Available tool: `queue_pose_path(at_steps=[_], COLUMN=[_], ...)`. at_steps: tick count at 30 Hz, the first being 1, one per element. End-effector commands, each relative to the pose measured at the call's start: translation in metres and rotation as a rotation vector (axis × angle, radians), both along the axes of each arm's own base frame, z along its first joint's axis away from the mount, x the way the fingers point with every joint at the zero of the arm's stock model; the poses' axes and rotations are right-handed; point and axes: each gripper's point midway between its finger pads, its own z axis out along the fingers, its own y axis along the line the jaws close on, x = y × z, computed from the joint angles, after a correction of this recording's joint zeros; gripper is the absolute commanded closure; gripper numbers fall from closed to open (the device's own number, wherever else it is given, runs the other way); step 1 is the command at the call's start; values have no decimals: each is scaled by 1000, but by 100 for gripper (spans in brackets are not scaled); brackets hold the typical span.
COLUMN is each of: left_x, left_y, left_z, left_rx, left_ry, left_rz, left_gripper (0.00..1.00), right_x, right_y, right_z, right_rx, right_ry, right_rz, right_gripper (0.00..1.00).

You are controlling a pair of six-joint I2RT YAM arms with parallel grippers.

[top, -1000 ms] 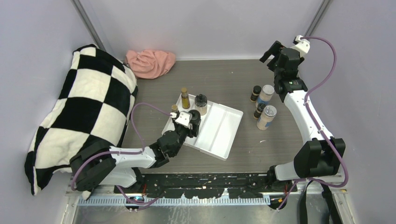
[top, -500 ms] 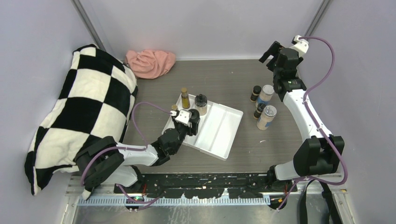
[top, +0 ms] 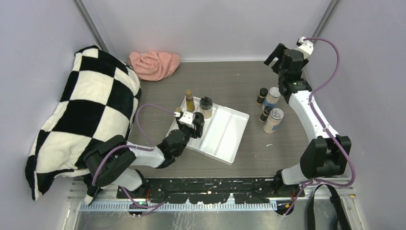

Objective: Organize the condiment bottles
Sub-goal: Place the bottle in the storage box.

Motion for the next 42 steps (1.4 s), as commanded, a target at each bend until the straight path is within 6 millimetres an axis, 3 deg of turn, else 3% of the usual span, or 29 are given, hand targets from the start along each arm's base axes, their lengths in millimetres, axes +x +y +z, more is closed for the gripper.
queue_pose_path(at_steps=[1, 42], left_x=[6, 5], left_y=[-6, -1], left_z=[37, 20], left_rx=[-142, -133], left_ry=[-84, 8], left_rz=[1, 48], left_gripper=[100, 100], right_x=[6, 8], right_y=[-1, 1], right_z=[19, 5], right_rx=[-13, -11], right_ry=[-62, -43], right_rz=[-11, -6], right_gripper=[6, 6])
